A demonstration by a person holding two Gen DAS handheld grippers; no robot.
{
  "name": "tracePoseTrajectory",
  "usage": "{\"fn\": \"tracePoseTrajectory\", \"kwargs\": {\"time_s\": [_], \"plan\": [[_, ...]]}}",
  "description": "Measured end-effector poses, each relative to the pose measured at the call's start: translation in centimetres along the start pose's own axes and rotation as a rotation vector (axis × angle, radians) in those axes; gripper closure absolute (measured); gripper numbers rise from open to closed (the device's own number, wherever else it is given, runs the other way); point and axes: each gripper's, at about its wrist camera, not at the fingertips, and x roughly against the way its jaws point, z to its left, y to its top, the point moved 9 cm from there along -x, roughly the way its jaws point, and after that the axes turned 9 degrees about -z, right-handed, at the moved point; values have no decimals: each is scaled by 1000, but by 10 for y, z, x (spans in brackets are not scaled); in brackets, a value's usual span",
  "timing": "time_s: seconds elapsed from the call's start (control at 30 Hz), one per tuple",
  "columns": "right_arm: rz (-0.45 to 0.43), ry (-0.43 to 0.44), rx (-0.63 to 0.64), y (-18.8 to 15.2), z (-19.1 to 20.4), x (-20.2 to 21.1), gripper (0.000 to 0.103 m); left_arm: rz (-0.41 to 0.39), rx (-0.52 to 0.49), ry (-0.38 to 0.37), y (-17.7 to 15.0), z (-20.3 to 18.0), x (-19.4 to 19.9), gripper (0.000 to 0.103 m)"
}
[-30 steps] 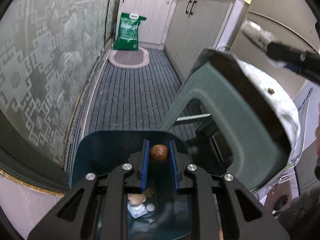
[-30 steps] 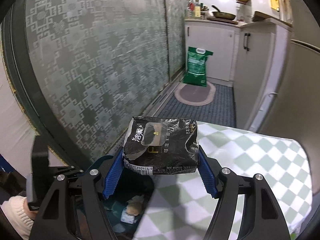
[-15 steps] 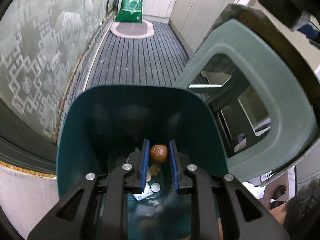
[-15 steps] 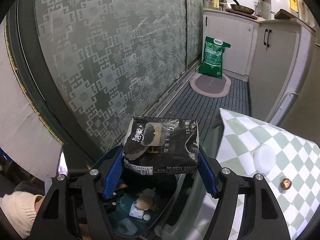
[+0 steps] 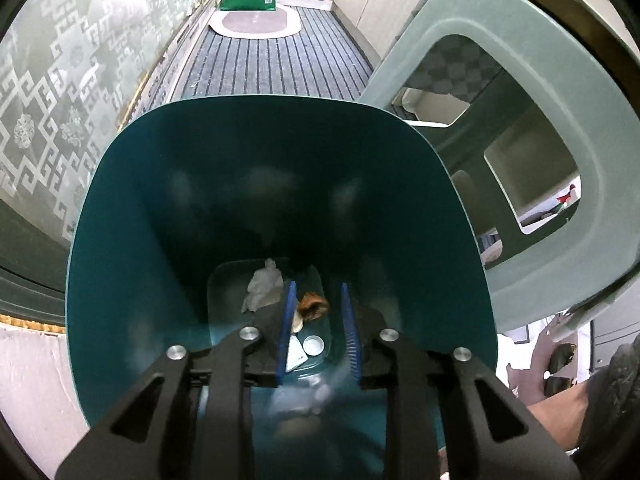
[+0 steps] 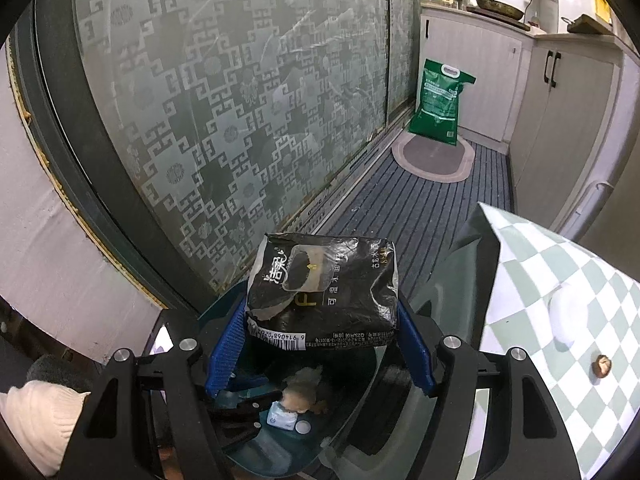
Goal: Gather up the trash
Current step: 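Open the left gripper to drop the nut while the right gripper drops the snack bag into the bin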
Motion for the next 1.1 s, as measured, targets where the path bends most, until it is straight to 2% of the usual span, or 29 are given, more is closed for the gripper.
{"fn": "tracePoseTrajectory", "kwargs": {"time_s": [0.3,0.57,0.8,1.1], "plan": [[36,1,13,-10,6,-14,33,-72,32,8,16,12,25,78],[98,5,43,-31,23,-37,33,-281,82,37,56,34,88,85],[187,30,87,-68,45,-60,33,-393,103,40,78,40,126,90],[311,56,116,-116,64,-88,33,-454,110,12,89,38,147,90]]}}
